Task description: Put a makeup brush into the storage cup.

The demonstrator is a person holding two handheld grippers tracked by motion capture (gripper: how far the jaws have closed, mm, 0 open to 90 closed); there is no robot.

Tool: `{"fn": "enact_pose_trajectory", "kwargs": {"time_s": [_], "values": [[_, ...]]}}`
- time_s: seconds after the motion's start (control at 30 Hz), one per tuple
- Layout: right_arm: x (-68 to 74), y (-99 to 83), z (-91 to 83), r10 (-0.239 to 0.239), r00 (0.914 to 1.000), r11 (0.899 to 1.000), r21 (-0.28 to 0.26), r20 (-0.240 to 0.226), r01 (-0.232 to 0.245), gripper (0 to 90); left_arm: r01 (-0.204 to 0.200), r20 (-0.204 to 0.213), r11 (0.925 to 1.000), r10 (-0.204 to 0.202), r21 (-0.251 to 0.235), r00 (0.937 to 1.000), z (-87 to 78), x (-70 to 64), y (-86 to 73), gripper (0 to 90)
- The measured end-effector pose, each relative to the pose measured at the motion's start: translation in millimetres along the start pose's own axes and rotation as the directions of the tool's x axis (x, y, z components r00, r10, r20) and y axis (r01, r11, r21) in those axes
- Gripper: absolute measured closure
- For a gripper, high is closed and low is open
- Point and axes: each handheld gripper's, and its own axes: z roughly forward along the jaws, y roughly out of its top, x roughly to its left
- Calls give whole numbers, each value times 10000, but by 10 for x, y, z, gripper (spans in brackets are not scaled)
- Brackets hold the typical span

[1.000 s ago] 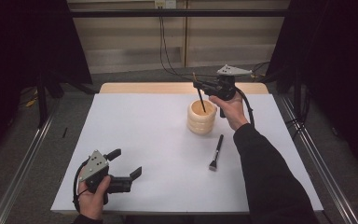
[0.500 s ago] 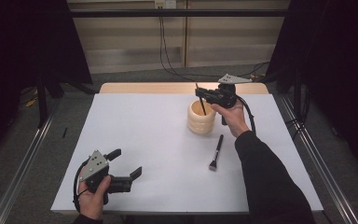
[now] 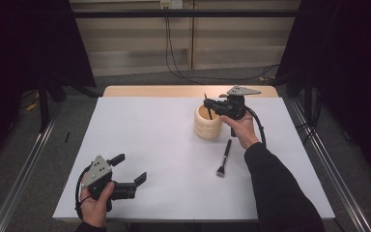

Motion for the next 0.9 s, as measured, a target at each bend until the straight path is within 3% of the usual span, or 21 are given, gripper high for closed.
{"fn": "enact_pose_trajectory", "kwargs": {"time_s": [0.4,0.63,0.9], "values": [[10,-45,-62,17,10000,9999,-170,6,-17,835,-30,-92,10000,30,6,10000,0,11,-3,16],[-39,-6,-118,79,9995,9994,-333,298,-69,835,8,-111,10000,-8,21,9999,5,7,-3,17],[-55,-92,-108,192,9993,9998,-64,321,-190,826,12,-93,10000,-12,18,10000,1,11,-6,18]]}}
